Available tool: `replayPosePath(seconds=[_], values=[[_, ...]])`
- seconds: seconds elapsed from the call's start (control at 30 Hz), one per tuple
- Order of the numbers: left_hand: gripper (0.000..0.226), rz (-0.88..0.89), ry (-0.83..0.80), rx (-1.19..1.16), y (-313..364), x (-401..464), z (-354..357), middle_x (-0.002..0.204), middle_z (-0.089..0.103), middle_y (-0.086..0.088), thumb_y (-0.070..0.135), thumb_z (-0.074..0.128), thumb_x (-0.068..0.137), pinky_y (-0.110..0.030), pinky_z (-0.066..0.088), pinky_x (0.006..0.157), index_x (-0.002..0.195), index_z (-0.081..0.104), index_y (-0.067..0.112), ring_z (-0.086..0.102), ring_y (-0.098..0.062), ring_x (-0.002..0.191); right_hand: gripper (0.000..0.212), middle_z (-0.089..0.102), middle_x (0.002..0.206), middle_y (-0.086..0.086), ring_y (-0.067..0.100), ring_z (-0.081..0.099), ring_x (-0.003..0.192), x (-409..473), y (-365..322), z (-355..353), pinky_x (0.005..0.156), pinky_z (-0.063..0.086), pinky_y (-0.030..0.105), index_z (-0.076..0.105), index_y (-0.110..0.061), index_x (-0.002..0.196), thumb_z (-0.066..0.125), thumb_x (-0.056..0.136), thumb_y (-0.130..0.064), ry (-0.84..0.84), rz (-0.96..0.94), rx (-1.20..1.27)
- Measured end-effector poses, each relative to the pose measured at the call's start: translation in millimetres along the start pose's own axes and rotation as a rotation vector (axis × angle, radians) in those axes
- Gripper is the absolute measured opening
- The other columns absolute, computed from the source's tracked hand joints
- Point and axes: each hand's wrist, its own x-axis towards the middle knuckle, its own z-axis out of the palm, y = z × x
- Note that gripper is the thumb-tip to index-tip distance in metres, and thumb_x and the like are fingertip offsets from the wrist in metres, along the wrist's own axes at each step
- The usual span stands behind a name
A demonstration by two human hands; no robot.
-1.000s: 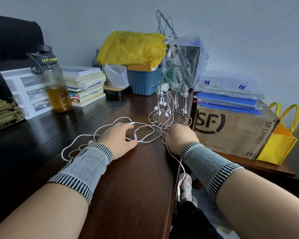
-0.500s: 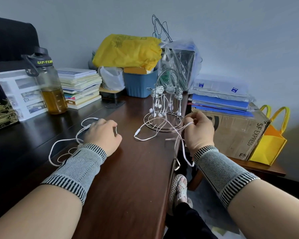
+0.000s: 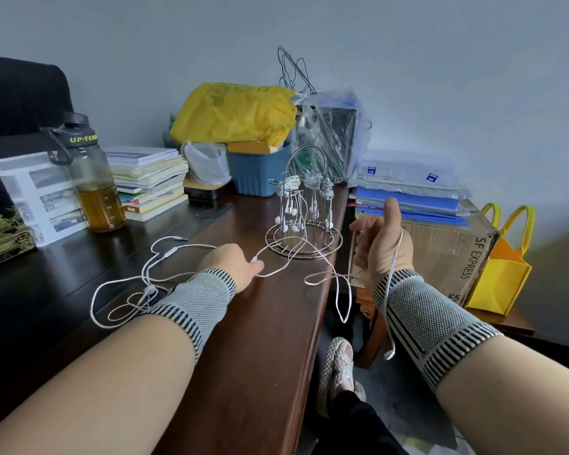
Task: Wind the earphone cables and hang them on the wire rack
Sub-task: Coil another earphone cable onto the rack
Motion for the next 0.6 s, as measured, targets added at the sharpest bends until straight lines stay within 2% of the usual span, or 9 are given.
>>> replayPosePath(seconds=[0.03, 0.1, 0.17, 0.23, 0.33, 0.43, 0.5, 0.57, 0.6], values=[[0.039, 0.005, -0.009, 0.039, 4, 1, 1, 0.104, 0.069, -0.006, 0.048, 0.058, 0.088, -0.03, 0.045, 0.069, 0.107, 0.07, 0.016, 0.063, -0.027, 0.089, 0.071, 0.034, 0.039, -0.004, 0.008, 0.024, 0.032, -1, 0, -1, 0.04, 0.02, 0.016, 0.061, -0.015, 0.047, 0.034, 0.095, -0.06, -0.027, 0.024, 0.009], [0.031, 0.011, -0.021, 0.057, 12, 1, 4, 0.099, 0.071, -0.006, 0.042, 0.06, 0.088, -0.029, 0.044, 0.065, 0.101, 0.073, 0.017, 0.059, -0.026, 0.079, 0.071, 0.033, 0.042, -0.002, 0.008, 0.021, 0.033, -5, -2, -3, 0.039, 0.019, 0.015, 0.06, -0.01, 0.056, 0.029, 0.097, -0.059, -0.085, 0.095, -0.004], [0.026, 0.06, -0.011, 0.034, 17, -1, 6, 0.099, 0.071, -0.006, 0.036, 0.059, 0.091, -0.029, 0.046, 0.068, 0.1, 0.074, 0.016, 0.059, -0.026, 0.081, 0.069, 0.032, 0.046, -0.001, 0.008, 0.022, 0.034, -6, -4, -7, 0.037, 0.02, 0.016, 0.06, -0.006, 0.063, 0.028, 0.098, -0.057, -0.122, 0.168, -0.076], [0.02, 0.162, 0.068, -0.101, 21, -9, 5, 0.098, 0.07, -0.004, 0.029, 0.056, 0.094, -0.031, 0.049, 0.073, 0.092, 0.071, 0.015, 0.062, -0.026, 0.087, 0.066, 0.037, 0.046, -0.001, 0.009, 0.028, 0.035, -1, -1, -16, 0.037, 0.025, 0.019, 0.062, -0.007, 0.065, 0.029, 0.099, -0.052, -0.134, 0.167, -0.274], [0.007, 0.266, 0.214, -0.45, 30, -23, -6, 0.096, 0.069, 0.003, 0.023, 0.057, 0.096, -0.033, 0.053, 0.076, 0.09, 0.06, 0.022, 0.065, -0.02, 0.082, 0.072, 0.049, 0.039, -0.005, 0.015, 0.045, 0.044, 9, 11, -28, 0.054, 0.038, 0.028, 0.066, -0.015, 0.053, 0.027, 0.099, -0.053, -0.111, 0.015, -0.502], [0.02, 0.352, 0.275, -0.626, 37, -34, -25, 0.093, 0.067, 0.006, 0.01, 0.055, 0.095, -0.029, 0.054, 0.074, 0.089, 0.057, 0.028, 0.067, -0.014, 0.08, 0.075, 0.062, 0.054, 0.002, 0.025, 0.058, 0.061, 11, 8, -33, 0.075, 0.049, 0.04, 0.065, -0.015, 0.051, 0.019, 0.098, -0.052, 0.002, -0.084, -0.552], [0.032, 0.388, 0.302, -0.645, 38, -39, -36, 0.09, 0.068, 0.004, 0.003, 0.053, 0.092, -0.028, 0.052, 0.075, 0.079, 0.059, 0.032, 0.065, -0.014, 0.082, 0.076, 0.067, 0.072, 0.013, 0.033, 0.062, 0.075, 9, -3, -37, 0.083, 0.05, 0.042, 0.065, -0.009, 0.063, 0.011, 0.098, -0.049, 0.064, -0.168, -0.679], [0.039, 0.388, 0.266, -0.635, 37, -45, -40, 0.088, 0.07, 0.003, -0.002, 0.05, 0.089, -0.026, 0.048, 0.074, 0.068, 0.061, 0.028, 0.063, -0.016, 0.083, 0.078, 0.068, 0.086, 0.021, 0.037, 0.063, 0.084, 7, -14, -39, 0.083, 0.05, 0.043, 0.067, 0.0, 0.095, 0.005, 0.092, -0.047, 0.057, -0.2, -0.862], [0.041, 0.388, 0.239, -0.642, 37, -48, -39, 0.086, 0.07, 0.001, -0.004, 0.048, 0.088, -0.026, 0.047, 0.074, 0.064, 0.062, 0.026, 0.063, -0.018, 0.083, 0.074, 0.067, 0.092, 0.024, 0.038, 0.063, 0.087, 8, -18, -41, 0.083, 0.05, 0.043, 0.061, 0.0, 0.114, 0.006, 0.092, -0.043, 0.026, -0.182, -0.936]])
